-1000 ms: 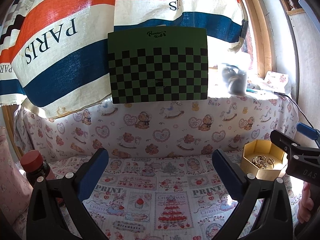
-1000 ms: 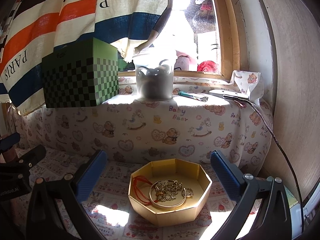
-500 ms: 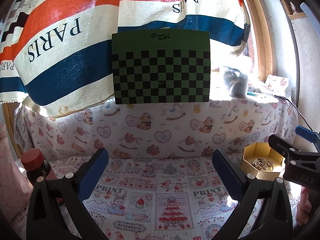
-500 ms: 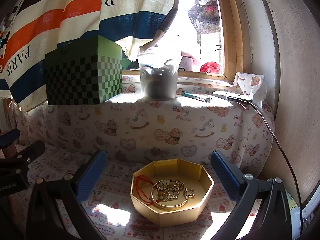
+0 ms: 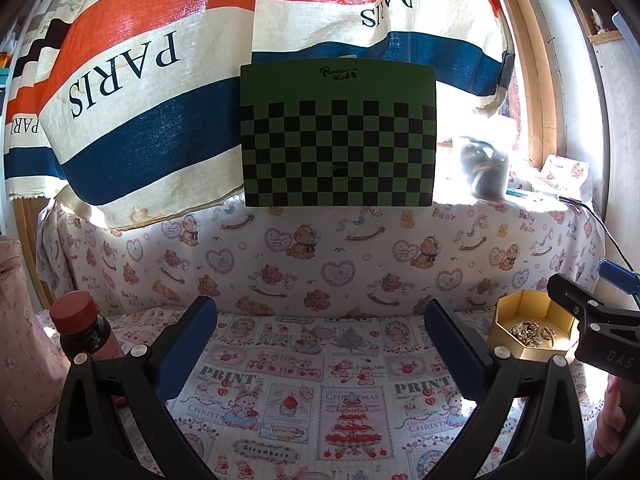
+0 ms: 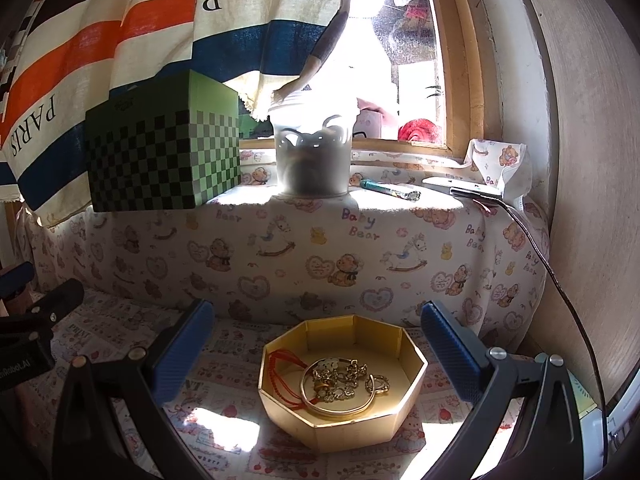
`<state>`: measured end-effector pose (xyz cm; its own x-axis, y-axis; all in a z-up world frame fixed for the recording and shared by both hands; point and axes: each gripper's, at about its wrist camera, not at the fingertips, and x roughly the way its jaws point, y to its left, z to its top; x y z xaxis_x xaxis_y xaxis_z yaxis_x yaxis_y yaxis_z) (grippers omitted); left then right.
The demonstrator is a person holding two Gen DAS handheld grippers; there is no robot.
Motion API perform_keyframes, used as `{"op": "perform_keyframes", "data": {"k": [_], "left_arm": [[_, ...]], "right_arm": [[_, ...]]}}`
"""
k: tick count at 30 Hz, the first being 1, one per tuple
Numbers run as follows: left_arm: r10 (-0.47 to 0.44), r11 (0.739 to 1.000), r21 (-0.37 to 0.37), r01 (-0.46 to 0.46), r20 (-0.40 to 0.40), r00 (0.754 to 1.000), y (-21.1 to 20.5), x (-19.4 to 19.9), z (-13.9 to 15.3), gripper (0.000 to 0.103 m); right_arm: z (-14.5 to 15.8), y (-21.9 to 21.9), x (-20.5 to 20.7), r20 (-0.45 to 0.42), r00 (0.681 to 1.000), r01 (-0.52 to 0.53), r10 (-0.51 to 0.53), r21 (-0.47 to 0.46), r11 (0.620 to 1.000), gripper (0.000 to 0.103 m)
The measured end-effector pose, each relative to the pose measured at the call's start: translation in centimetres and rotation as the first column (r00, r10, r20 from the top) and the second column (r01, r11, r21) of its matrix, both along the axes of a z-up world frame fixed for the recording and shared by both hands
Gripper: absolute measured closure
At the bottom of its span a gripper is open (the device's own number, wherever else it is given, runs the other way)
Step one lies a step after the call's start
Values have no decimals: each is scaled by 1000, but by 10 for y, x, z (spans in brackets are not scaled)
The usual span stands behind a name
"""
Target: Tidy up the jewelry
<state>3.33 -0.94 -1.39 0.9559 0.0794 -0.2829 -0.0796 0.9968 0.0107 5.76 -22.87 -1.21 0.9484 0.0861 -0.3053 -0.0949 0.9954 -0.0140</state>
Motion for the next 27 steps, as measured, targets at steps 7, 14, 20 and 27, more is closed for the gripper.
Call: {"op": "perform_keyframes", "data": {"k": [7,14,20,27], "left_arm": [[-4,1000,4,4,-1,1000,0,1,0,0],[-7,1000,-3,7,-7,1000,-1,1,-1,0],[-14,1000,-1,14,-2,1000,-2,0,0,0],[-7,1000,1,7,-4,1000,-2,0,0,0]], "right_arm": [[0,1,0,-1,1000,1,-1,-1,1000,0],[0,-1,1,-6,1000,18,-18,4,1000,0],[-1,0,1,-5,1000,16,-16,0,1000,0],[-1,-1,1,-2,1000,20,-20,1,1000,0]]}}
